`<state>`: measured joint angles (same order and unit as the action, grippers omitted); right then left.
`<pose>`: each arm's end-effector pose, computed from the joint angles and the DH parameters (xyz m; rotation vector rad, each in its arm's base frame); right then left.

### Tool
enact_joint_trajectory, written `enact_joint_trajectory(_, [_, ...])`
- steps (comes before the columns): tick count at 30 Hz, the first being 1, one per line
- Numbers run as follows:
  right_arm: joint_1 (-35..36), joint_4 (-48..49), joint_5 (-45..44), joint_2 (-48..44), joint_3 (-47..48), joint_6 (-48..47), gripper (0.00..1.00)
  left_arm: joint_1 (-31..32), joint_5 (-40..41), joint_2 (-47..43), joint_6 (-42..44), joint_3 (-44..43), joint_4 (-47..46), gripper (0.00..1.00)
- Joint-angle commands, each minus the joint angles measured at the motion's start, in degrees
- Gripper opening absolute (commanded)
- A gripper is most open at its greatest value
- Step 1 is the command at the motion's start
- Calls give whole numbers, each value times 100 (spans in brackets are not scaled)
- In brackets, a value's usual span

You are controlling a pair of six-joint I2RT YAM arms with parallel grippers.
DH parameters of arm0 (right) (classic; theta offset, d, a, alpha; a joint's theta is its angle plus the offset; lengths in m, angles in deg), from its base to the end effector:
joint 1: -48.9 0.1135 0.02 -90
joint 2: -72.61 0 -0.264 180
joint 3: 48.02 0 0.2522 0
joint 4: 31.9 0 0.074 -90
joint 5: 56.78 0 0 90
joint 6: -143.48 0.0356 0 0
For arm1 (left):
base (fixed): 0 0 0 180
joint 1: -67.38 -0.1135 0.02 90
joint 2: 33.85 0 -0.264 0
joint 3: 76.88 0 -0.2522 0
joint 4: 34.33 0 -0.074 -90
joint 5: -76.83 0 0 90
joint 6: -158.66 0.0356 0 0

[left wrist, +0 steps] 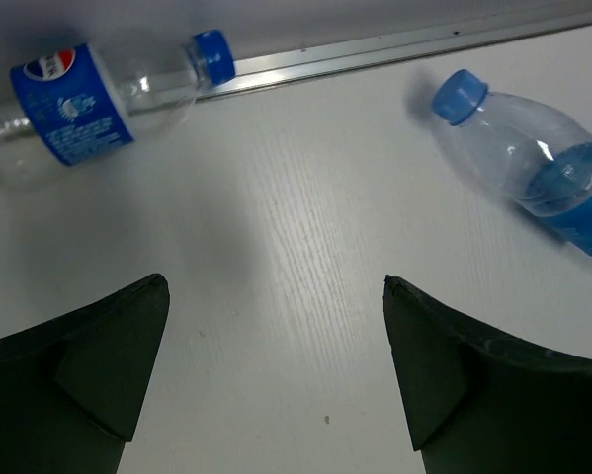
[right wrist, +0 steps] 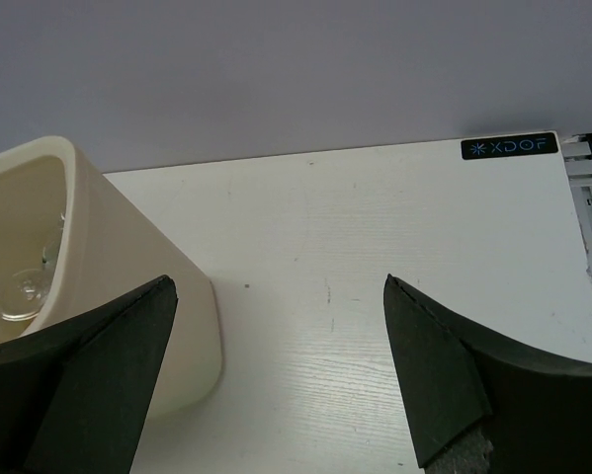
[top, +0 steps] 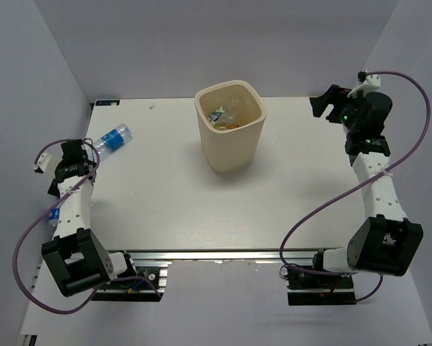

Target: Put the plastic bottles in the bin

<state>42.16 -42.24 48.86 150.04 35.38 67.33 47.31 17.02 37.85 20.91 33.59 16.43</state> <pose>0.3202 -0.0282 0.3892 0.0878 1.6515 0.3191 0.2308 0.1034 0.2710 -1.4957 1.8420 0.4294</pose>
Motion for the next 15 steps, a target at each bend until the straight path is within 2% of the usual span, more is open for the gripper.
enact_joint_trajectory(1, [-29,282,220,97,312,13,89,4,670,-385,-1017,215,220,98])
enact_joint_trajectory(5, [-29,264,238,115,313,30,89,-750,558,-332,-1202,531,221,98])
enact_joint_trajectory(7, [-20,229,194,115,313,-5,90,-1058,365,-332,-913,628,2,98])
enact_joint_trajectory(8, [-29,212,168,97,313,-48,89,-1321,173,-341,-668,629,-156,98])
enact_joint_trajectory(9, [-29,212,124,88,313,-66,89,-1410,93,-332,-57,602,-305,98])
enact_joint_trajectory(11, [-29,212,71,97,304,-66,89,-1577,118,-254,500,436,-605,98])
enact_joint_trajectory(12, [-38,212,54,106,313,-58,89,-1631,92,-201,1156,400,-814,98])
enact_joint_trajectory(14, [-29,185,53,149,374,-31,89,-1833,197,-43,1486,330,-878,98])
enact_joint_trajectory(15, [-38,168,45,158,392,-5,89,-1903,-38,-16,1905,365,-1122,98])
